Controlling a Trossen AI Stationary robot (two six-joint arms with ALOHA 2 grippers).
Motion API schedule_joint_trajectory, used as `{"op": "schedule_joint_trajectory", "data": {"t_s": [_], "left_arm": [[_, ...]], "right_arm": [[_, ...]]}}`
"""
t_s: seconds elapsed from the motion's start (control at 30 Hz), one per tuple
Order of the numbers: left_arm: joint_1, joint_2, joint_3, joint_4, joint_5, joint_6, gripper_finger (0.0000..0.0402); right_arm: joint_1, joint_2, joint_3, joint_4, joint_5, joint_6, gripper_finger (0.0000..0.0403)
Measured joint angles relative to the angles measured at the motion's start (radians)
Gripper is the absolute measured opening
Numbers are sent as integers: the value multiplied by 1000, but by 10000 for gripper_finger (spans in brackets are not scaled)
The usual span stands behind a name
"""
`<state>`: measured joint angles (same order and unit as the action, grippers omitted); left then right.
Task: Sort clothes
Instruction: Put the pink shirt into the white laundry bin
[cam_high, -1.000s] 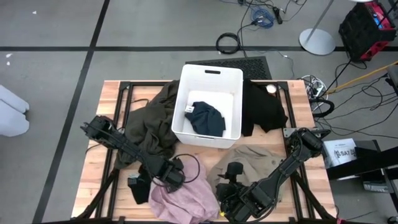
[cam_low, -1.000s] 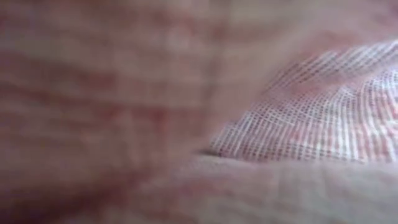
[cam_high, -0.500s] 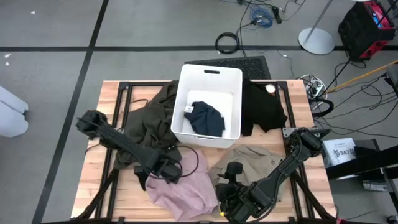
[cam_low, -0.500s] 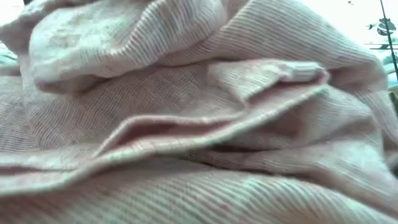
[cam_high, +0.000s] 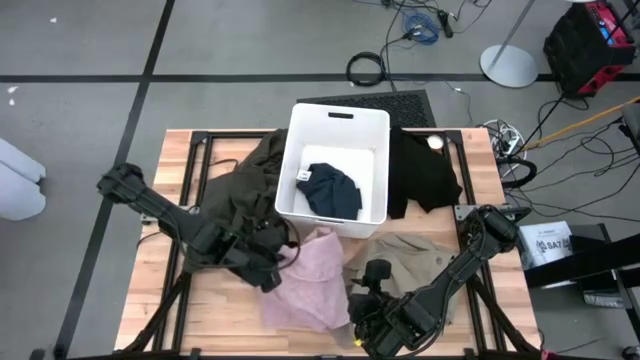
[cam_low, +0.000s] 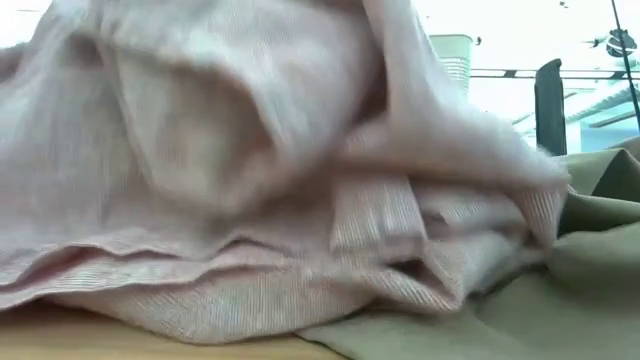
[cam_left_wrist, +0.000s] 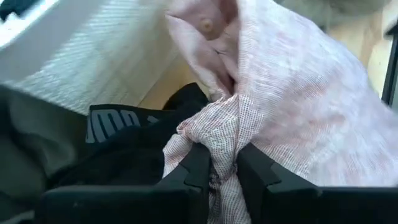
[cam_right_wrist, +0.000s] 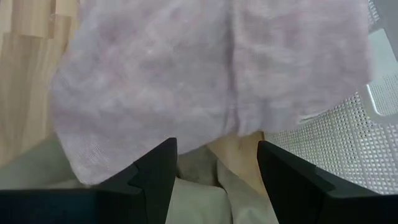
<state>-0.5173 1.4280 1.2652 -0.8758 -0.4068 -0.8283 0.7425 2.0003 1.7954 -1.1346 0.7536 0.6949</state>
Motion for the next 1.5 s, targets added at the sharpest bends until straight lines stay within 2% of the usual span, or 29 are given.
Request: {"op": "schedule_joint_trajectory", "data": {"t_s": [0.17, 0.23, 0.37, 0.47, 0.63, 0.7, 0.83, 0.93, 1.1, 1.17, 1.23, 1.33, 1.43, 1.5], "left_arm": [[-67, 35, -18, -22, 134, 288, 50], [-98, 55, -21, -65, 143, 378, 50], [-149, 111, -22, -103, 158, 497, 50], [-173, 160, -22, -96, 176, 501, 50], [-214, 221, 21, -74, 159, 494, 50], [-239, 224, 56, -81, 130, 467, 50], [-306, 220, 136, -118, 108, 397, 50], [-368, 202, 189, -143, 61, 389, 50], [-424, 164, 218, -122, -193, 359, 50], [-411, 155, 218, -131, -302, 237, 50], [-368, 148, 218, -149, -345, 83, 50], [-299, 148, 218, -197, -347, -128, 50], [-254, 149, 214, -226, -328, -258, 50], [-233, 149, 214, -230, -328, -288, 50]], "right_arm": [[13, 0, 0, -4, 9, -3, 210], [18, 0, 0, -4, 15, -7, 210], [14, 0, 0, 34, 137, -38, 210], [-13, 0, 0, 162, 238, -108, 210], [-95, 0, -76, 527, 233, -280, 210], [-118, 0, -123, 575, 193, -288, 210], [-130, 1, -215, 562, 133, -198, 210], [-130, 1, -271, 581, 133, -156, 210], [-153, 1, -317, 665, 140, -216, 210], [-162, 1, -321, 705, 134, -253, 210], [-160, 1, -314, 722, 132, -285, 210], [-140, -4, -281, 657, 129, -299, 210], [-119, -29, -228, 549, 130, -276, 210], [-100, -51, -189, 481, 134, -264, 210]]}}
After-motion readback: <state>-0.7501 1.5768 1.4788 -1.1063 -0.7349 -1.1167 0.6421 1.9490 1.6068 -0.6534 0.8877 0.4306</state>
